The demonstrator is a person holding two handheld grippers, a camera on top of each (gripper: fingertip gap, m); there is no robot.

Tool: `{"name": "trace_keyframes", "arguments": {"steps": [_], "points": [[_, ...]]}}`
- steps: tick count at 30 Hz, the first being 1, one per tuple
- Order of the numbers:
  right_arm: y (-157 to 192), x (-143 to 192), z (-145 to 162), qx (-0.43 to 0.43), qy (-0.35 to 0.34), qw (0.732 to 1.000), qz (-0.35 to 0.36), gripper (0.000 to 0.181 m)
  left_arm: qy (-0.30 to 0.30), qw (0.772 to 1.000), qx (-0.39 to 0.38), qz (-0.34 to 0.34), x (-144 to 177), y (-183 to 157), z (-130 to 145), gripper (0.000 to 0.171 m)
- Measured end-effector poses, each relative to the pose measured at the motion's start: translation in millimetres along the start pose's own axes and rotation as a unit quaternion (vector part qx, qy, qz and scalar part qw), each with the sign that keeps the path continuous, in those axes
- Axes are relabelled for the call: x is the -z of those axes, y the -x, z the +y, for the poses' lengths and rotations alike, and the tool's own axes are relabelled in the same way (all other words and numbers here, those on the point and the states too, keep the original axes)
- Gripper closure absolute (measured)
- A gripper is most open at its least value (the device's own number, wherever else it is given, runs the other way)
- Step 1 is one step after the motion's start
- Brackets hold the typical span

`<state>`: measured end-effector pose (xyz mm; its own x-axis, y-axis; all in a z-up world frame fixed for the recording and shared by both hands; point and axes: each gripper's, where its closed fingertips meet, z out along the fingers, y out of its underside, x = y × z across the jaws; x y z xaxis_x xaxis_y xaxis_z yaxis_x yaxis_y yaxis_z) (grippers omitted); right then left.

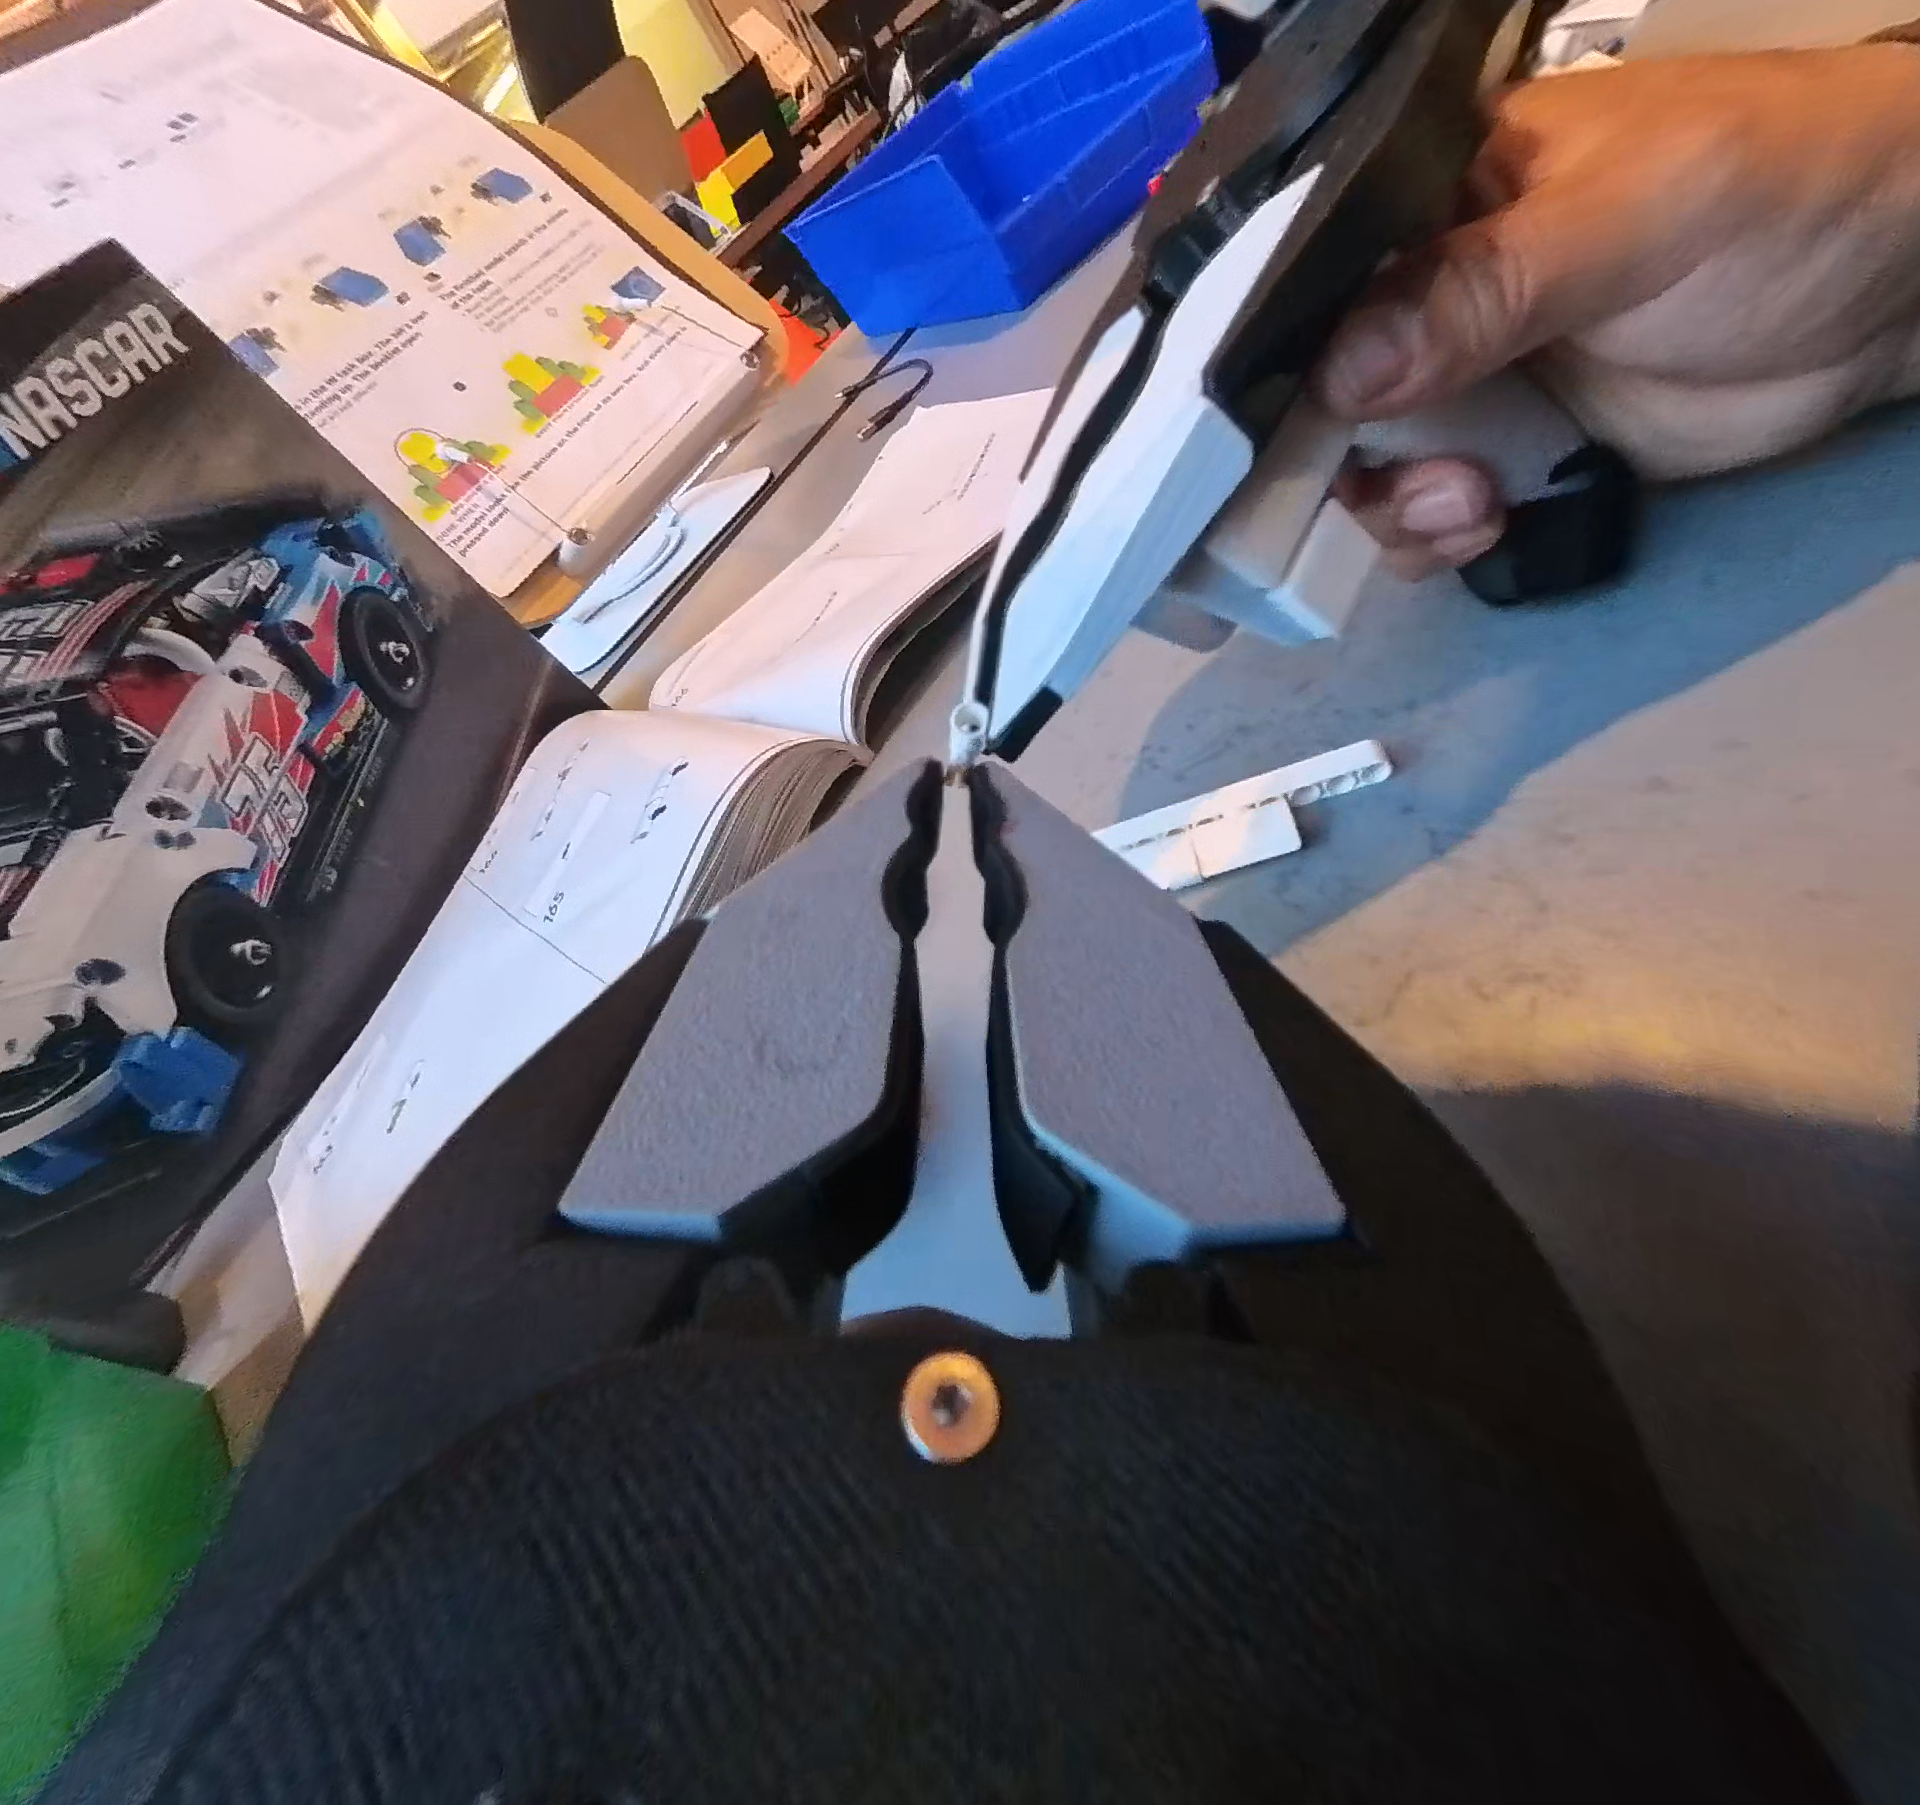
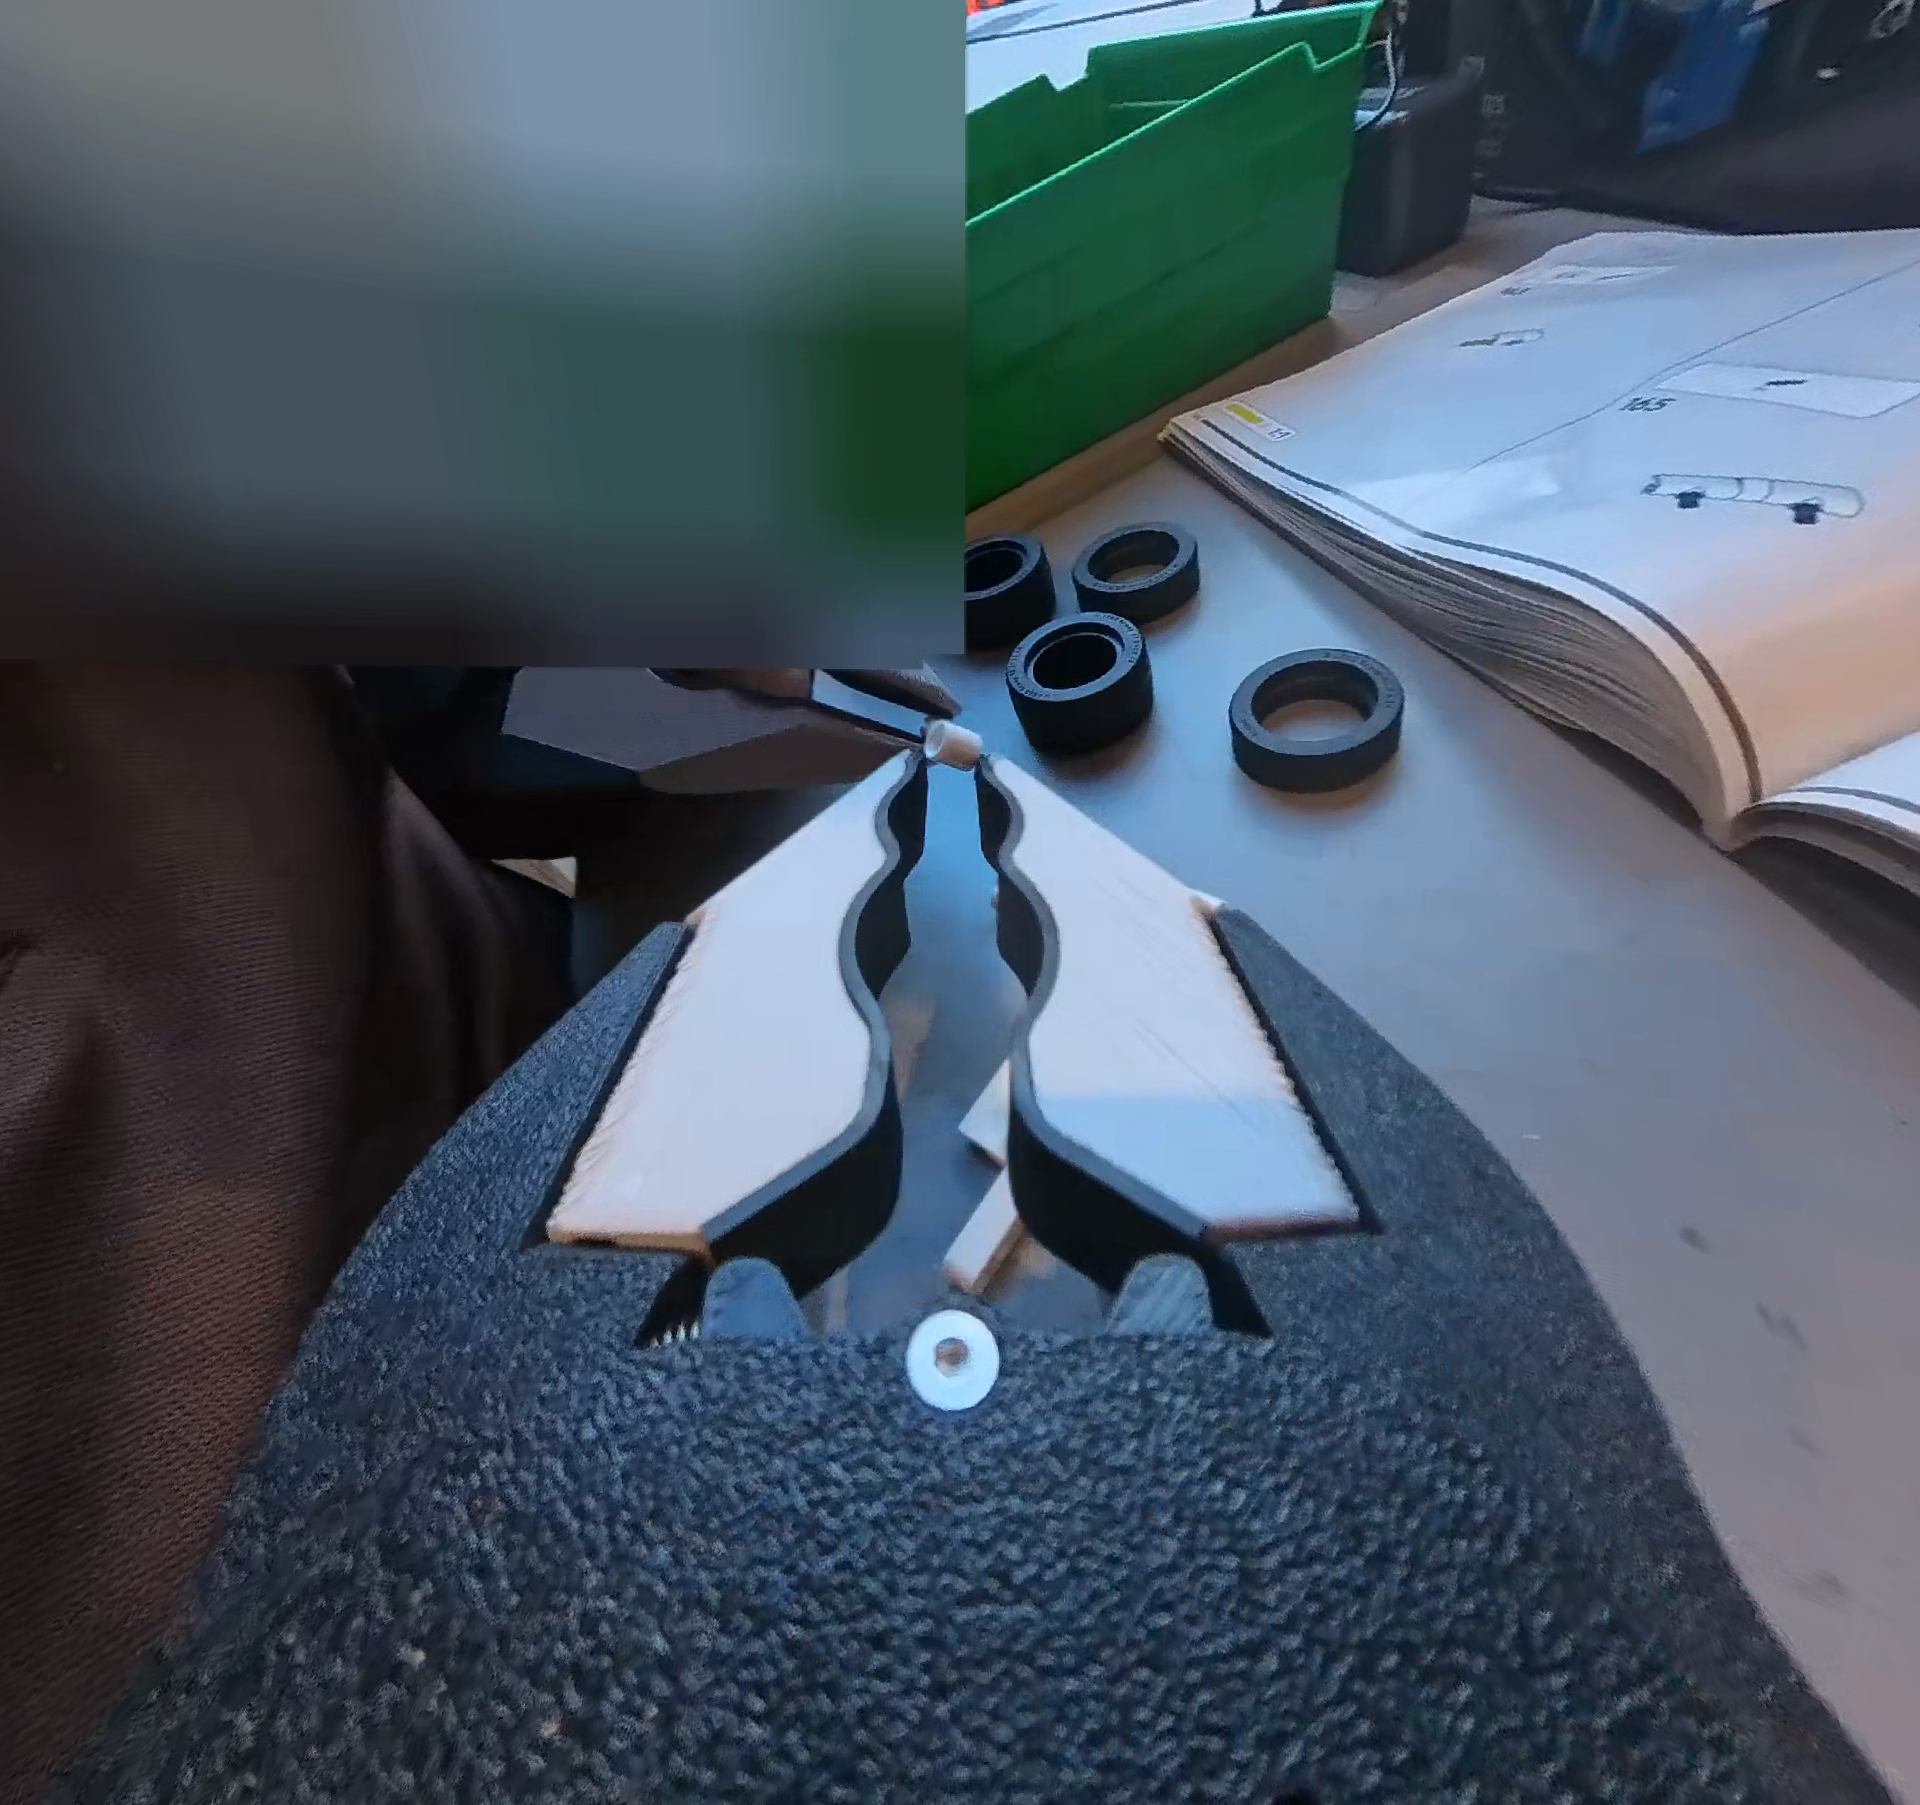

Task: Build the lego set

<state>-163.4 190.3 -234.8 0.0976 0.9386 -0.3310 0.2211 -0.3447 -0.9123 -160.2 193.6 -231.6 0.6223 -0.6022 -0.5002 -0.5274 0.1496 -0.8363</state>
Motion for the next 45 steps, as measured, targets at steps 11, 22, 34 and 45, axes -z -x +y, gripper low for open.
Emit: {"name": "trace_keyframes", "arguments": {"steps": [11, 22, 34, 45], "points": [[29.1, -2.9, 17.7, 0.06, 0.036, 0.998, 0.004, 0.176, 0.021, 0.994, 0.025, 0.1, 15.6, -29.0, 10.2, 0.169], [21.6, 1.0, 22.7, 0.053, 0.049, 0.997, 0.031, 0.172, 0.053, 0.973, 0.123, 0.189, 16.1, -37.1, 18.0, 0.169], [30.4, 6.0, 46.2, 0.147, 0.114, 0.981, 0.057, 0.16, 0.064, 0.949, 0.126, 0.283, 21.7, -60.5, 17.6, 0.169], [39.5, 9.6, 60.3, 0.17, 0.142, 0.973, 0.068, 0.174, 0.083, 0.947, 0.075, 0.301, 23.0, -77.7, 21.4, 0.169]]}}
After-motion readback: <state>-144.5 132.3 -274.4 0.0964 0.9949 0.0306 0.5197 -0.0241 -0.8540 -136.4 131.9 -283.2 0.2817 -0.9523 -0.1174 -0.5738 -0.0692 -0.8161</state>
